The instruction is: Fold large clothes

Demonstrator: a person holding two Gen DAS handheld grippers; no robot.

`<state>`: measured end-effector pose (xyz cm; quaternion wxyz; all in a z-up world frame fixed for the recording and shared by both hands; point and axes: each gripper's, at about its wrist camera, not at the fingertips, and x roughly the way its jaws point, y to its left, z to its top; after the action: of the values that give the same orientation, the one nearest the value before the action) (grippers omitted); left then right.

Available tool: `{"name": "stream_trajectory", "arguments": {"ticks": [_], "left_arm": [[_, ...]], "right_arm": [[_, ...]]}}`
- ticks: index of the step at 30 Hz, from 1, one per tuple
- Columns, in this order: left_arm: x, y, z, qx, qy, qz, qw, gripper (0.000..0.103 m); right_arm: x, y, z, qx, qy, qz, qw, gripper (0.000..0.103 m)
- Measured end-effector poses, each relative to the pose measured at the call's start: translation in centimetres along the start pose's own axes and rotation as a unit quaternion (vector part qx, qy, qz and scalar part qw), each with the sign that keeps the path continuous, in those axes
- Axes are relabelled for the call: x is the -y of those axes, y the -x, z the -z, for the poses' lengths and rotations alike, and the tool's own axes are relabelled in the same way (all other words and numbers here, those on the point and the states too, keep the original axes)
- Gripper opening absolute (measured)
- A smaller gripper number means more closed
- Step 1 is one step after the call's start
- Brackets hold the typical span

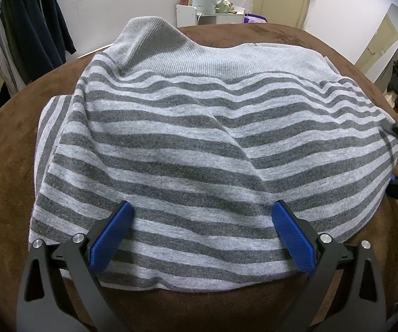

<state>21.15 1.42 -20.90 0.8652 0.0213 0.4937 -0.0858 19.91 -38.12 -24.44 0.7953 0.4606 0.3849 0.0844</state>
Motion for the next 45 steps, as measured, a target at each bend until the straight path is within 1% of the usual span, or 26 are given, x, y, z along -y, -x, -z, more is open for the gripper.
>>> {"name": "stream_trajectory", "arguments": {"ticks": [1, 2, 4, 5, 6, 7, 12, 17, 19, 23, 27, 28, 31, 33, 37, 42, 45], "left_arm": [[0.0, 0.0, 0.0, 0.000, -0.001, 0.001, 1.0000, 0.098], [0.0, 0.0, 0.0, -0.001, -0.002, 0.001, 1.0000, 0.098], [0.0, 0.0, 0.0, -0.001, -0.002, 0.001, 1.0000, 0.098], [0.0, 0.0, 0.0, -0.002, -0.003, 0.001, 1.0000, 0.098], [0.0, 0.0, 0.0, -0.002, -0.004, 0.001, 1.0000, 0.098], [0.0, 0.0, -0.1, -0.003, -0.005, 0.001, 1.0000, 0.098], [0.0, -0.1, -0.3, -0.005, -0.007, 0.001, 1.0000, 0.098], [0.0, -0.1, -0.3, -0.002, -0.007, -0.002, 1.0000, 0.098], [0.1, -0.2, -0.2, -0.001, -0.008, -0.004, 1.0000, 0.098], [0.3, -0.3, -0.1, 0.000, -0.009, -0.005, 0.9999, 0.098], [0.3, -0.2, -0.1, 0.003, -0.012, -0.003, 0.9999, 0.098], [0.2, -0.2, -0.1, 0.003, -0.013, -0.003, 0.9999, 0.098], [0.0, -0.1, 0.0, 0.007, -0.009, 0.000, 0.9999, 0.098], [-0.1, 0.0, 0.1, 0.013, -0.005, 0.001, 0.9999, 0.098], [-0.5, 0.3, 0.5, 0.024, 0.001, 0.003, 0.9997, 0.097], [-1.4, 0.8, 1.3, 0.022, 0.009, 0.004, 0.9997, 0.097], [-1.8, 1.2, 1.4, 0.020, 0.014, 0.008, 0.9997, 0.097]], "right_arm": [[-0.1, -0.3, -0.1, 0.000, 0.004, 0.013, 1.000, 0.069], [-0.1, -0.7, -0.2, -0.001, 0.004, 0.023, 1.000, 0.064], [-0.2, -1.1, -0.3, 0.001, 0.004, 0.029, 1.000, 0.045], [-0.2, -1.2, -0.2, 0.001, 0.007, 0.029, 1.000, 0.042], [-0.3, -1.3, -0.1, 0.002, 0.010, 0.028, 1.000, 0.036], [-0.4, -1.2, 0.0, 0.003, 0.013, 0.027, 1.000, 0.034], [-0.5, -1.4, 0.0, -0.001, 0.014, 0.028, 1.000, 0.031], [-0.3, -0.7, -0.1, -0.001, 0.017, 0.026, 1.000, 0.030], [-1.1, -0.3, -0.2, 0.002, 0.028, 0.025, 0.999, 0.029], [-3.7, 0.8, -0.1, 0.014, 0.073, 0.019, 0.997, 0.028], [-7.0, 1.6, -0.1, 0.011, 0.105, -0.014, 0.994, 0.026], [-7.7, 1.7, -0.1, 0.010, 0.114, -0.015, 0.993, 0.026], [-11.1, 1.7, 0.2, 0.001, 0.163, -0.018, 0.986, 0.025], [-13.8, 1.2, 0.6, -0.010, 0.202, -0.025, 0.979, 0.025], [-18.4, -0.6, 1.5, -0.034, 0.259, -0.036, 0.965, 0.023], [-22.5, -2.5, 3.7, -0.055, 0.313, -0.046, 0.947, 0.022], [-24.2, -3.7, 5.0, -0.067, 0.332, -0.050, 0.940, 0.021]]}}
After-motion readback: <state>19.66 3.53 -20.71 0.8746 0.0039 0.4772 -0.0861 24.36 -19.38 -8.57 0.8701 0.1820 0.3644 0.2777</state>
